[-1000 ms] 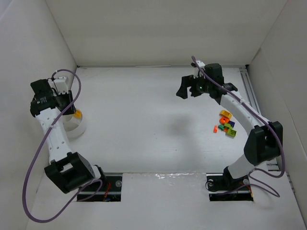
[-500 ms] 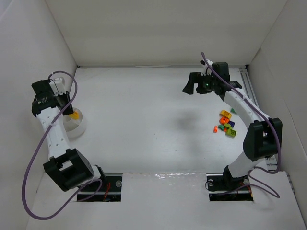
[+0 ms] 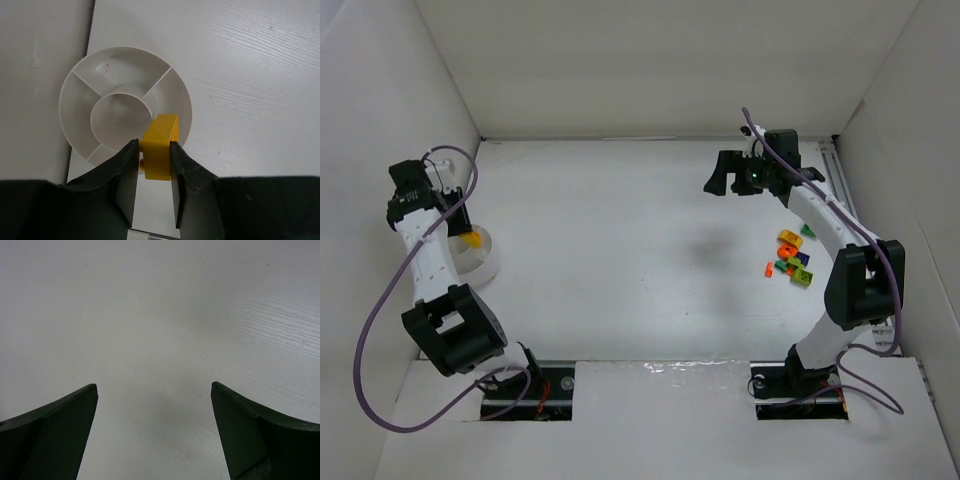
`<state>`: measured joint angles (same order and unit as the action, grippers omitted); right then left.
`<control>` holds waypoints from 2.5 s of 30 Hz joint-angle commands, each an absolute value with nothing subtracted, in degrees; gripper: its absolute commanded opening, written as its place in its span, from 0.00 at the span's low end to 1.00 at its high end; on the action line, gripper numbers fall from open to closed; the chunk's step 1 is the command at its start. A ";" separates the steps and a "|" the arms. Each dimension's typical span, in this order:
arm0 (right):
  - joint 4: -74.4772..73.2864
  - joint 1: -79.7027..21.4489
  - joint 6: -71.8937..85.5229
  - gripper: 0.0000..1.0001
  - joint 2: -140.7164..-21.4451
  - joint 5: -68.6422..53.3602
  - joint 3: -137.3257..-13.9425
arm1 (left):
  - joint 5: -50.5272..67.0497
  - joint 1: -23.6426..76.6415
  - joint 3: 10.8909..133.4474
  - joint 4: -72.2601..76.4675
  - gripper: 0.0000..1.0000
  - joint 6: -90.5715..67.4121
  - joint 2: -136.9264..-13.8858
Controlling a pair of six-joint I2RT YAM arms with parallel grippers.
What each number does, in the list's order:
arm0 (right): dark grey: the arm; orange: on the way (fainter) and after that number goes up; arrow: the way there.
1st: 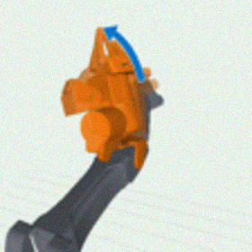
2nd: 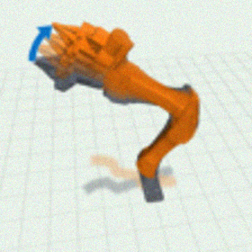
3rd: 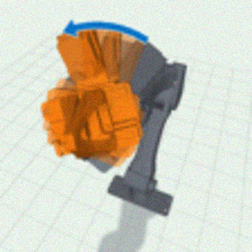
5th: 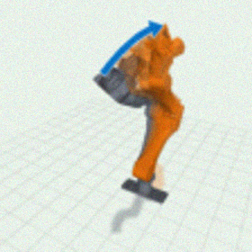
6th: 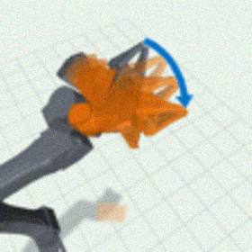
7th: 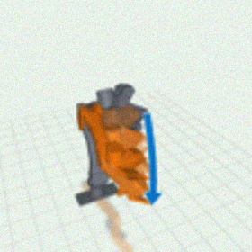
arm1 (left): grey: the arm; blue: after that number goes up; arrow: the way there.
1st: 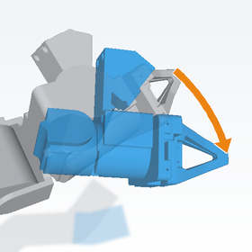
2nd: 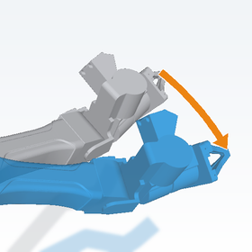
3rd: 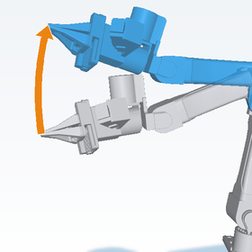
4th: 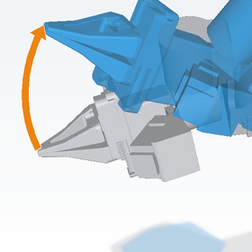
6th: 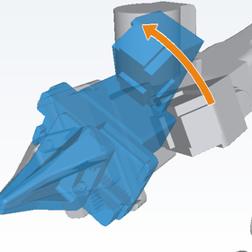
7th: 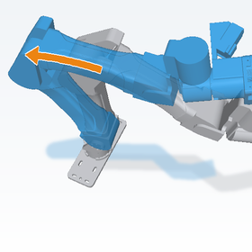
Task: Sort the legos into containers by color
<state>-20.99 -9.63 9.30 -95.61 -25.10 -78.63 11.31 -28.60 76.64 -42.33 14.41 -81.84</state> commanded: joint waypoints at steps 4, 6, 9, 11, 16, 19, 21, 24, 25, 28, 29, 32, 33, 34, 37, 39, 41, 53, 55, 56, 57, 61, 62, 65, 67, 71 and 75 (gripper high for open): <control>-19.42 -8.79 9.23 0.99 -95.63 -25.93 -81.91 | 8.71 -26.64 79.37 -40.96 0.02 13.62 -82.71; -19.42 -8.79 9.23 0.99 -95.63 -25.93 -81.91 | 7.91 -25.93 79.37 -40.96 0.02 14.24 -83.23; -19.42 -8.26 9.23 0.99 -95.63 -25.40 -81.91 | 7.91 -25.31 79.98 -40.96 0.03 14.24 -83.94; -19.95 -8.26 9.23 0.99 -96.15 -25.40 -81.91 | 7.91 -25.31 79.98 -40.96 0.03 14.24 -84.55; -19.95 -7.73 8.70 0.99 -96.15 -25.40 -81.91 | 6.77 -25.31 80.51 -40.43 0.05 13.71 -85.78; -19.95 -7.73 8.70 0.99 -96.15 -25.40 -81.91 | 5.54 -25.31 80.51 -40.43 0.05 13.71 -85.78; -19.95 -7.73 8.70 0.99 -96.68 -25.40 -82.44 | 5.54 -25.31 80.51 -40.43 0.05 14.24 -85.78; -20.47 -7.73 8.70 0.99 -97.20 -25.40 -82.44 | 6.15 -25.31 80.51 -41.22 0.14 15.99 -85.78; -20.48 -7.73 8.70 0.99 -97.21 -25.92 -82.96 | 6.15 -25.31 80.51 -41.74 0.16 16.00 -85.78; -20.48 -7.73 8.17 0.99 -97.21 -25.93 -82.97 | 6.15 -24.53 79.98 -42.27 0.20 16.61 -85.78; -20.48 -7.73 8.17 0.99 -97.21 -26.45 -82.97 | 5.46 -24.52 79.98 -42.28 0.22 17.13 -85.78; -20.48 -7.73 8.17 0.99 -97.21 -26.46 -82.97 | 5.45 -23.47 79.45 -42.28 0.28 17.14 -85.78; -20.48 -7.73 8.17 0.99 -97.21 -26.46 -82.97 | 5.45 -23.47 78.76 -42.28 0.34 17.66 -85.26; -20.48 -7.73 7.65 0.99 -97.21 -26.46 -82.97 | 5.45 -23.47 78.75 -42.28 0.38 17.67 -85.25; -20.48 -7.73 7.65 0.99 -97.21 -26.46 -82.97 | 6.06 -23.47 78.23 -42.80 0.53 18.36 -85.25; -20.48 -7.73 7.65 0.99 -97.21 -26.46 -82.97 | 6.59 -23.47 78.22 -43.41 0.70 18.37 -85.25; -20.48 -7.73 7.65 0.99 -96.68 -26.46 -82.97 | 7.46 -23.47 78.92 -43.42 0.72 18.37 -84.64; -22.06 -0.18 7.65 0.92 -92.38 -21.10 -77.00 | 16.36 -11.71 90.79 -42.63 0.83 18.37 -77.61; -22.85 2.45 6.51 0.84 -91.76 -18.12 -75.59 | 15.56 -8.37 90.27 -41.76 0.84 18.37 -77.61; -24.24 3.42 5.89 0.81 -91.76 -17.24 -75.59 | 15.56 -5.91 90.26 -40.88 0.84 18.37 -77.61; -24.78 4.21 5.19 0.78 -91.76 -15.31 -74.63 | 15.56 -5.02 89.74 -40.87 0.84 18.37 -77.61; -26.98 9.21 -0.08 0.64 -91.05 -12.76 -71.46 | 16.78 -2.99 92.45 -40.87 0.89 18.37 -79.97; -26.98 9.92 -1.92 0.64 -90.27 -12.74 -70.06 | 16.79 -2.99 92.46 -40.87 0.91 18.37 -81.29; -27.60 10.55 -6.31 0.64 -89.47 -12.74 -68.82 | 17.31 -2.46 93.25 -39.73 0.91 18.37 -82.44; -28.30 10.55 -13.51 0.63 -89.47 -12.74 -68.21 | 17.84 -1.85 91.07 -38.24 0.91 18.37 -83.06; -29.79 11.86 -24.94 0.66 -90.53 -12.13 -67.68 | 19.68 -1.85 90.00 -37.71 0.92 18.37 -83.06; -32.25 12.39 -31.37 0.69 -94.91 -11.61 -70.22 | 19.69 -1.85 90.00 -37.18 0.94 18.37 -83.58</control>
